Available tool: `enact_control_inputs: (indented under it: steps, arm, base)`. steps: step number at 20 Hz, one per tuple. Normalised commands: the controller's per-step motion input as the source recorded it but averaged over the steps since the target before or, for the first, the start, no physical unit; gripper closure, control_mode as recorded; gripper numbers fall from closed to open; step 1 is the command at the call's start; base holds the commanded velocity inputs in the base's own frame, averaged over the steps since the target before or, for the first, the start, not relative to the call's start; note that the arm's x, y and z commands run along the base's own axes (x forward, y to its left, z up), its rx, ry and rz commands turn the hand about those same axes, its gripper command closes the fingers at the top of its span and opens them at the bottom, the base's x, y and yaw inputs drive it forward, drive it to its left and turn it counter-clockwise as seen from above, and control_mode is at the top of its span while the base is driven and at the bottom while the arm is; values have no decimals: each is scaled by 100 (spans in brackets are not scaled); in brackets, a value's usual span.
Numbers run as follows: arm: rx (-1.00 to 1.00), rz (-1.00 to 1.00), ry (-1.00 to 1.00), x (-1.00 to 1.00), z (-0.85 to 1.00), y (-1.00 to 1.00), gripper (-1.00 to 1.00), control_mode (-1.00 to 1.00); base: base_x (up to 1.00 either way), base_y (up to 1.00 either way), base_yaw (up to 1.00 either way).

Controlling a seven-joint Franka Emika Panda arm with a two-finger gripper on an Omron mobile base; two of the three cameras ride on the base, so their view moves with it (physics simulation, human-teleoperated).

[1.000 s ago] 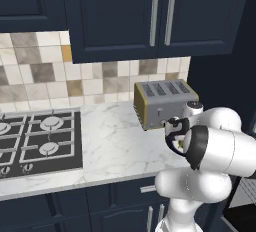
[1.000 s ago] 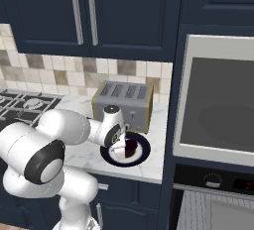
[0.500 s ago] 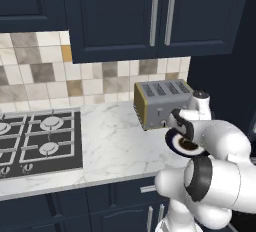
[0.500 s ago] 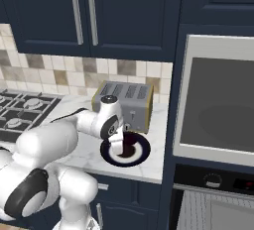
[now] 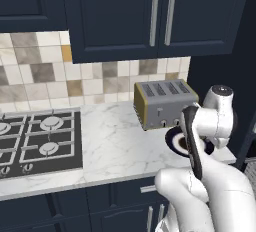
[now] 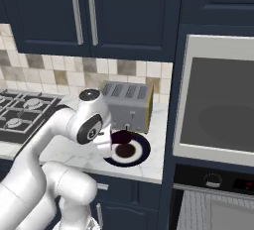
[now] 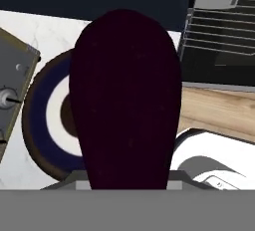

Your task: Place the eggplant on the rack of the oven.

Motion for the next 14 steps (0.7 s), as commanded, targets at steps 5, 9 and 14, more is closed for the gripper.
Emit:
enact_control_inputs:
  steps: [5,9,14]
  arm:
    - [-4,1,-1,-89,53,-11,100,-100]
    - [-1,6,-4,-99,16,-15,100,-100]
    - [0,6,-1,-74,2,-73,100,-100]
  base:
    - [0,0,0]
    - [0,0,0]
    - [0,0,0]
